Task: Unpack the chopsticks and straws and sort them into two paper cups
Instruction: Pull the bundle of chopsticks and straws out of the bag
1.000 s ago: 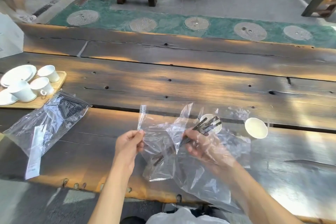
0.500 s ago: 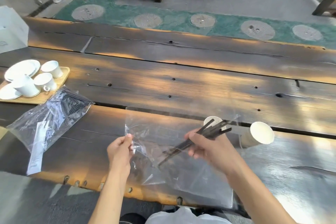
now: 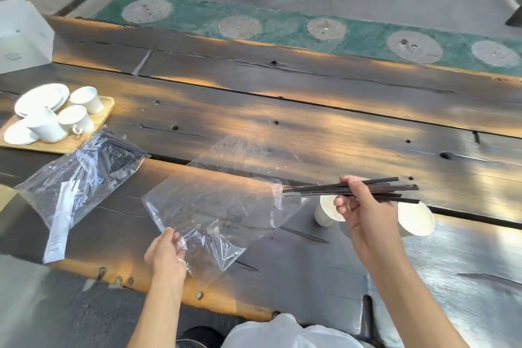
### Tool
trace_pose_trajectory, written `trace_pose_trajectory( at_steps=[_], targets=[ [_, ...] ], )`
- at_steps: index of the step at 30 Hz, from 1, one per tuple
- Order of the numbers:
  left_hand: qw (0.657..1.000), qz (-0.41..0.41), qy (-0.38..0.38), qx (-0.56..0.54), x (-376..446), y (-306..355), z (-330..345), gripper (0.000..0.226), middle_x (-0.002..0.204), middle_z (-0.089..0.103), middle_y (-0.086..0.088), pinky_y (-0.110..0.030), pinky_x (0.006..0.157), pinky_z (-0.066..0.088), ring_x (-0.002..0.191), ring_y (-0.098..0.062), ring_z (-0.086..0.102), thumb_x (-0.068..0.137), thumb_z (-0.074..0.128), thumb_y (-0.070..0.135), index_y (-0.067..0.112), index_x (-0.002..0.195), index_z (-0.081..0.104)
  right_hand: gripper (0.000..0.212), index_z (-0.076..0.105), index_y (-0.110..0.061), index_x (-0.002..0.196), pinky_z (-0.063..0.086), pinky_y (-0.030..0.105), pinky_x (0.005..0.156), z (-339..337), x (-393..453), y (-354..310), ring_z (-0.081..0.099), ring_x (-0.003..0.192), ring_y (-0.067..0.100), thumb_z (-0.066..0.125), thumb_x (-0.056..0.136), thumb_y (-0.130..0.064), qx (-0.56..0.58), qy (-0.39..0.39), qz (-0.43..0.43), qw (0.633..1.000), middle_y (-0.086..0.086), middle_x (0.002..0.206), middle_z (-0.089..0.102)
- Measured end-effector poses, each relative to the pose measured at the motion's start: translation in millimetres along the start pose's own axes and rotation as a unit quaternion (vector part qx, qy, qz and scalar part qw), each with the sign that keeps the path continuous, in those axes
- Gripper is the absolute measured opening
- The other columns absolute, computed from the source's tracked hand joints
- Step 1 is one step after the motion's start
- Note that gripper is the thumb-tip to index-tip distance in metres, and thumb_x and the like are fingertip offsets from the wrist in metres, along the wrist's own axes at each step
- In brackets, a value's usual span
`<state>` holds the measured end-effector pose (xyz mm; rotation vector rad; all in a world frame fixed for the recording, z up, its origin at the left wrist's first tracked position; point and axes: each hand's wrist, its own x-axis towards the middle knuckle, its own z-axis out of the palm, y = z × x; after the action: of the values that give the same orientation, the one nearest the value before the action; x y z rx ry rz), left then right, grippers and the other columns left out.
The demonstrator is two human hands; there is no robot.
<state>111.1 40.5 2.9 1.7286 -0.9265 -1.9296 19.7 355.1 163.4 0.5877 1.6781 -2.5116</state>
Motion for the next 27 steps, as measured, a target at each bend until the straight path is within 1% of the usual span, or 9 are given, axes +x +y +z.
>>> trace_pose_trajectory(
  at_steps=[6,9,13,15,20,23,25,26,27],
  targets=[
    [0.997,-0.042,0.029,-0.057,4,-8,-6,0.008,0.082,0.064,-0.001,-0.028,0.071,0.053,0.077,-0.011,0.062,0.094,0.064,0.004,0.009,0.087,0.064,0.007,0.064,0.0,0.096,0.043,0.02,0.046,4,14,22,0.055,0.052,0.016,0.059,0.095,-0.006,0.038,0.016,0.075,0.996,0.006,0.088,0.067],
    [0.997,-0.052,0.033,-0.056,10,-12,-12,0.004,0.087,0.066,0.002,-0.03,0.082,0.053,0.085,-0.011,0.064,0.095,0.063,0.009,0.011,0.097,0.066,0.008,0.063,0.0,0.098,0.044,0.02,0.046,5,20,29,0.055,0.053,0.017,0.06,0.095,-0.006,0.047,0.021,0.083,0.995,0.006,0.091,0.068],
    [0.995,-0.054,0.056,-0.059,16,-16,-22,0.013,0.092,0.07,0.002,-0.034,0.093,0.055,0.092,-0.01,0.067,0.094,0.066,0.011,0.009,0.106,0.068,0.011,0.063,0.001,0.101,0.045,0.019,0.048,1,23,32,0.056,0.054,0.016,0.061,0.095,-0.008,0.049,0.021,0.096,0.994,0.006,0.092,0.067],
    [0.994,-0.063,0.051,-0.071,17,-17,-24,0.009,0.093,0.069,0.0,-0.034,0.092,0.057,0.094,-0.011,0.068,0.095,0.065,0.01,0.008,0.104,0.067,0.011,0.063,0.001,0.1,0.044,0.019,0.047,0,25,33,0.056,0.054,0.015,0.061,0.095,-0.008,0.054,0.022,0.101,0.993,0.006,0.093,0.066],
    [0.996,-0.058,0.043,-0.055,22,-23,-25,0.024,0.095,0.069,-0.004,-0.027,0.079,0.057,0.087,-0.012,0.068,0.095,0.064,0.009,0.003,0.118,0.064,0.009,0.064,0.0,0.098,0.044,0.019,0.048,2,23,36,0.056,0.056,0.016,0.061,0.095,-0.008,0.051,0.013,0.112,0.992,0.003,0.091,0.069],
    [0.997,-0.059,0.043,-0.009,23,-24,-25,0.032,0.111,0.071,-0.012,-0.037,0.093,0.057,0.11,-0.024,0.069,0.096,0.063,0.012,0.002,0.126,0.063,0.008,0.066,-0.001,0.095,0.044,0.018,0.047,5,19,38,0.055,0.054,0.015,0.061,0.095,-0.008,0.048,0.001,0.118,0.992,0.003,0.086,0.07],
    [0.997,-0.077,0.024,0.01,21,-21,-24,0.042,0.14,0.057,-0.022,-0.045,0.109,0.045,0.132,-0.035,0.053,0.102,0.051,0.019,0.001,0.139,0.051,0.009,0.066,0.0,0.095,0.044,0.018,0.046,6,19,39,0.055,0.054,0.015,0.061,0.095,-0.008,0.045,-0.006,0.122,0.991,0.003,0.083,0.069],
    [0.996,-0.082,0.017,0.021,20,-19,-23,0.045,0.149,0.048,-0.022,-0.046,0.112,0.04,0.138,-0.037,0.047,0.103,0.047,0.021,0.001,0.143,0.046,0.01,0.066,0.0,0.095,0.044,0.018,0.046,5,19,39,0.055,0.053,0.015,0.061,0.095,-0.008,0.042,-0.011,0.125,0.991,0.003,0.08,0.068],
    [0.996,-0.078,0.018,0.043,18,-18,-22,0.045,0.15,0.047,-0.022,-0.046,0.11,0.042,0.135,-0.037,0.049,0.102,0.048,0.02,0.001,0.143,0.047,0.01,0.066,0.001,0.095,0.044,0.019,0.045,4,19,40,0.055,0.053,0.015,0.061,0.094,-0.007,0.036,-0.021,0.128,0.991,0.004,0.078,0.067]
  ],
)
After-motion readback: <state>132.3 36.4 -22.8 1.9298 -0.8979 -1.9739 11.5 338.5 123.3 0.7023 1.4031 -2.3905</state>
